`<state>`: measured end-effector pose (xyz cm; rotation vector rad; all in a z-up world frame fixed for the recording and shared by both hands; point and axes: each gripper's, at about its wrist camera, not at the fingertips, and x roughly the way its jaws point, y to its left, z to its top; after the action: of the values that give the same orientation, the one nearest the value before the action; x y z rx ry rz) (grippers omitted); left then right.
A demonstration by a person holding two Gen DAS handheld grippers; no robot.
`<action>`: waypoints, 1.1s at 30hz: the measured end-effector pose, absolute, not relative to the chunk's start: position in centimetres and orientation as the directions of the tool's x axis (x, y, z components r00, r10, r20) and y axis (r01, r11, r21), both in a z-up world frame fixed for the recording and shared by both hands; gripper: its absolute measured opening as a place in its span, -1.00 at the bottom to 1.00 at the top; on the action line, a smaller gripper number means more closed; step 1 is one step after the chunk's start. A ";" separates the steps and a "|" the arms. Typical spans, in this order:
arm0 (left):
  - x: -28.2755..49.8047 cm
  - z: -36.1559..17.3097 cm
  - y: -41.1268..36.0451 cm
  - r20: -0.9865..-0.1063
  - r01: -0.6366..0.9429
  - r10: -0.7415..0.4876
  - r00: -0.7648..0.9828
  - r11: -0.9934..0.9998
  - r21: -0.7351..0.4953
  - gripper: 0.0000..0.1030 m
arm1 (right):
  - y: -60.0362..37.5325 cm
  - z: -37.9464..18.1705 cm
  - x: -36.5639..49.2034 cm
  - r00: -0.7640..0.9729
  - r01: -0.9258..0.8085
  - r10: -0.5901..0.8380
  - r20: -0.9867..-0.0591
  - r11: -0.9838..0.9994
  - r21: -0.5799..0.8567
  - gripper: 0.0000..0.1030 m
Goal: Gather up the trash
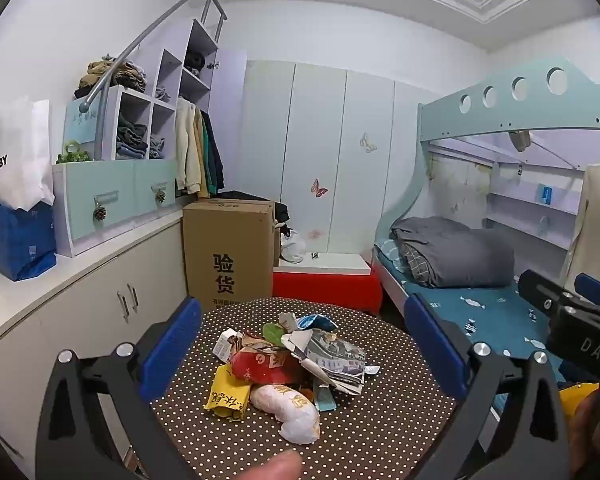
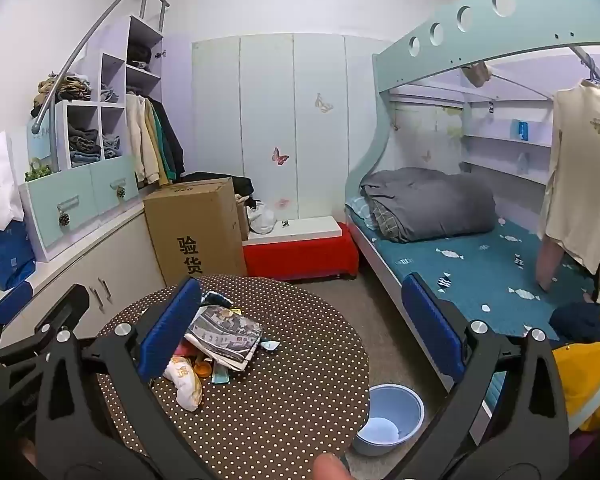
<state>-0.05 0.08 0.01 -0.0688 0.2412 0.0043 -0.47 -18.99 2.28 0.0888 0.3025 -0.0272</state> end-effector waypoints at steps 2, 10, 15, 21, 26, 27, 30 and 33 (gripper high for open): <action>-0.1 0.0 0.1 -0.242 -0.011 -0.006 0.970 0.998 -0.068 0.92 | -19.0 2.3 -0.4 0.954 0.042 -0.014 -0.299 0.995 0.086 0.90; -0.1 0.1 0.2 -0.247 -0.013 -0.002 0.969 0.998 -0.061 0.92 | -18.3 2.5 0.0 0.955 0.036 -0.011 -0.296 0.996 0.080 0.90; 0.6 -0.3 0.1 -0.247 -0.013 -0.003 0.969 0.998 -0.062 0.92 | -18.3 2.2 -0.1 0.956 0.037 -0.011 -0.293 0.996 0.081 0.90; 0.9 -0.6 0.1 -0.248 -0.013 -0.003 0.969 0.998 -0.064 0.92 | -18.3 1.9 0.1 0.955 0.034 -0.008 -0.298 0.996 0.084 0.90; 1.0 -0.5 0.1 -0.250 -0.013 -0.004 0.968 0.998 -0.067 0.92 | -18.1 1.8 0.5 0.954 0.032 -0.006 -0.301 0.996 0.081 0.90; 1.1 -0.6 0.2 -0.249 -0.014 -0.004 0.968 0.998 -0.068 0.92 | -18.0 2.4 0.9 0.953 0.029 -0.004 -0.302 0.996 0.079 0.90; 1.1 -0.6 0.3 -0.249 -0.014 -0.003 0.968 0.997 -0.069 0.92 | -18.1 2.3 0.9 0.954 0.026 -0.002 -0.301 0.997 0.078 0.90; 1.2 -0.7 0.3 -0.251 -0.015 -0.003 0.968 0.998 -0.069 0.92 | -18.1 2.3 1.0 0.954 0.027 -0.003 -0.301 0.997 0.077 0.90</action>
<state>1.18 0.34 -0.72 -0.0705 0.2532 0.0060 0.98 -18.09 2.25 0.0811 0.3058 -0.0153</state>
